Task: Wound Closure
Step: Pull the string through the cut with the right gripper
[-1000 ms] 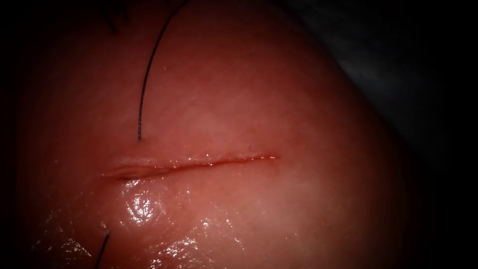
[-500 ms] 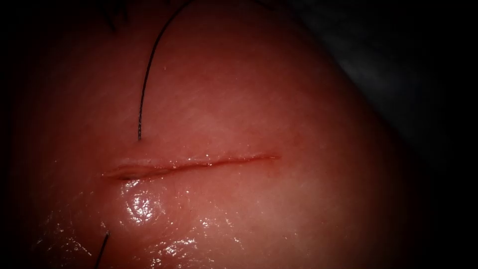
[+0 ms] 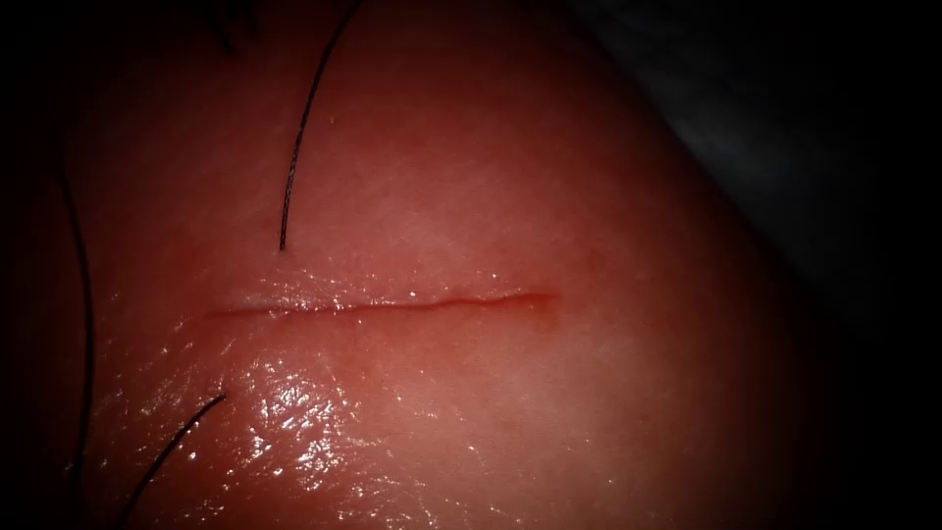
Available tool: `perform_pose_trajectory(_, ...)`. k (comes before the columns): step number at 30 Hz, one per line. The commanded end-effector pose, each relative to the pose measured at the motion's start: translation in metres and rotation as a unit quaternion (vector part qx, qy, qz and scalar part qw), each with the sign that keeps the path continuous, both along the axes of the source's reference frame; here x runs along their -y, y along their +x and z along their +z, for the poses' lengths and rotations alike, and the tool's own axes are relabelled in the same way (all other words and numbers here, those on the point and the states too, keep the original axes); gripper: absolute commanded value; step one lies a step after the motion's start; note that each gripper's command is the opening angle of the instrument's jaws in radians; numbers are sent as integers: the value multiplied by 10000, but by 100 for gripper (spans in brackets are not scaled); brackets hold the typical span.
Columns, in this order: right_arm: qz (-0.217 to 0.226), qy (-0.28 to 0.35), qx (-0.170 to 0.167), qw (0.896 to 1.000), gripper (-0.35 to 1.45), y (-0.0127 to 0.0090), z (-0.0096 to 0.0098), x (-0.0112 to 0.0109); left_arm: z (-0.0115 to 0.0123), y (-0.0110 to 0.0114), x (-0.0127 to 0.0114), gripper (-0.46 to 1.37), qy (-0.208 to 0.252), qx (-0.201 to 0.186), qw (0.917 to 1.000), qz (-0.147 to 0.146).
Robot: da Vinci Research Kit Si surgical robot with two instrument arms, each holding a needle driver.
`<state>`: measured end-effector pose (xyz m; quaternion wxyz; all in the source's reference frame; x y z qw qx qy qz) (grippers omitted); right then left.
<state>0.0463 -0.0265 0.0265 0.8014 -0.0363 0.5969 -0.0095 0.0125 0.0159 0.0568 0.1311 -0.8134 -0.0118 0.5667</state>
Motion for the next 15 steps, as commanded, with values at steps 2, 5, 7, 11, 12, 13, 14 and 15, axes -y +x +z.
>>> perform_pose_trajectory(2,27,-44,85,10000,116,0,13,-13,1,-1,0,-35,-16,11,10000,43)
perform_pose_trajectory(5,79,-66,158,9998,116,0,28,-28,1,-1,0,-35,-16,14,10000,45)
perform_pose_trajectory(7,109,-112,243,9996,116,0,42,-41,1,-1,0,-35,-16,16,10000,48)
perform_pose_trajectory(11,130,-144,384,9991,116,0,61,-61,1,-1,0,-35,-15,18,10000,49)
perform_pose_trajectory(12,165,-144,425,9989,117,1,69,-69,1,-1,0,-35,-15,19,10000,50)
perform_pose_trajectory(13,192,-145,456,9987,120,1,75,-74,1,-1,0,-35,-15,19,10000,51)
perform_pose_trajectory(14,198,-145,463,9986,120,2,77,-76,1,-1,0,-35,-15,19,10000,50)
perform_pose_trajectory(15,218,-146,486,9985,122,2,81,-80,1,-1,0,-35,-15,20,10000,51)
